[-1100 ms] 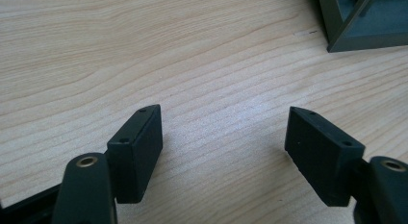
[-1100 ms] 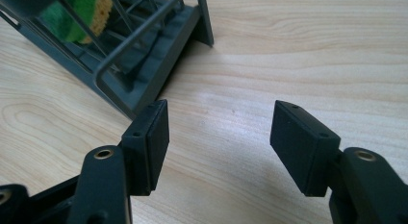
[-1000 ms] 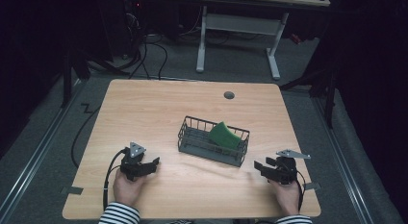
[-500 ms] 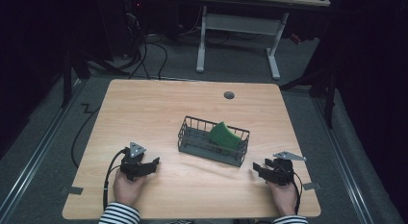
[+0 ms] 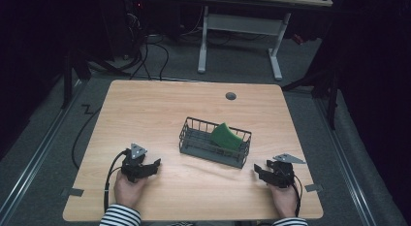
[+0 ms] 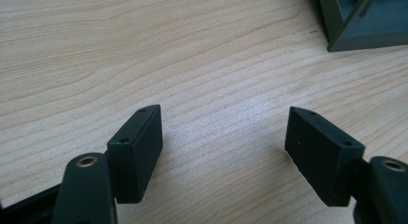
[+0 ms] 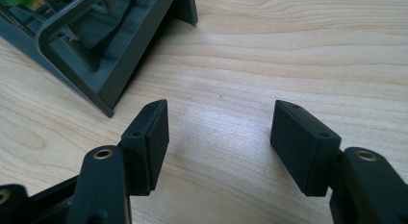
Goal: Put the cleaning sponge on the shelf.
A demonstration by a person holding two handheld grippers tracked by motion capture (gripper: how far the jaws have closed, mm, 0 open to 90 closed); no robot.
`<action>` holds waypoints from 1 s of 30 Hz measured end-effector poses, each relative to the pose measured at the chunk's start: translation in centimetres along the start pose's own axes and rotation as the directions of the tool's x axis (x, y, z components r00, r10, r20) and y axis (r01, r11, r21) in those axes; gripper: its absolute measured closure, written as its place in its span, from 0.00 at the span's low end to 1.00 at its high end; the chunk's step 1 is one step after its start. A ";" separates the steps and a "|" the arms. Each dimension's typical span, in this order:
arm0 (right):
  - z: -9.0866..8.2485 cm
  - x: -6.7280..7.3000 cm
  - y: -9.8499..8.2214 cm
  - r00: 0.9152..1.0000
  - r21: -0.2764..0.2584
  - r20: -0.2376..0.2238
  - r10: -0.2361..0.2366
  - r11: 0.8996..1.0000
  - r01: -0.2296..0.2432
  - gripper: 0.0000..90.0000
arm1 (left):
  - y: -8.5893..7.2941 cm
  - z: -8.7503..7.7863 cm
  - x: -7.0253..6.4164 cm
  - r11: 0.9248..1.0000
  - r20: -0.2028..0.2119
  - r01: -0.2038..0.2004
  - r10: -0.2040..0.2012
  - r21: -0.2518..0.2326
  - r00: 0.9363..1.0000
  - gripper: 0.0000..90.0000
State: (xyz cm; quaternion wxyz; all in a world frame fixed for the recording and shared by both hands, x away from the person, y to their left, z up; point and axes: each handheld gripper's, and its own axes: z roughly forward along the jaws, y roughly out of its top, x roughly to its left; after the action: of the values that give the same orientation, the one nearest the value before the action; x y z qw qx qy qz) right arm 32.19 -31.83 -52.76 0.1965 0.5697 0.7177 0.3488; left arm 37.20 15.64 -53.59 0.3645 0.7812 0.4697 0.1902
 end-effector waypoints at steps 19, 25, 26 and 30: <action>0.5 1.2 -0.2 0.991 0.008 0.082 -0.103 0.995 0.102 0.40 | 0.0 -0.1 0.1 1.000 0.012 0.011 -0.011 -0.004 1.000 0.33; 0.5 1.3 -0.1 0.991 0.008 0.086 -0.102 0.995 0.102 0.39 | 0.0 0.0 0.1 1.000 0.013 0.011 -0.011 -0.003 1.000 0.33; 0.5 1.3 -0.1 0.991 0.009 0.086 -0.100 0.995 0.100 0.39 | 0.0 0.0 0.1 1.000 0.013 0.011 -0.011 -0.003 1.000 0.33; 0.5 1.3 -0.1 0.991 0.009 0.085 -0.101 0.995 0.101 0.39 | 0.0 0.0 0.1 1.000 0.014 0.011 -0.011 -0.004 1.000 0.32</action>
State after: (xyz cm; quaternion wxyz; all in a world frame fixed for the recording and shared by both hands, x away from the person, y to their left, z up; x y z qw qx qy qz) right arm 32.07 -30.48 -53.06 0.2431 0.5476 0.7374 0.3119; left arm 37.22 15.80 -53.59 0.3702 0.7792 0.4712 0.1836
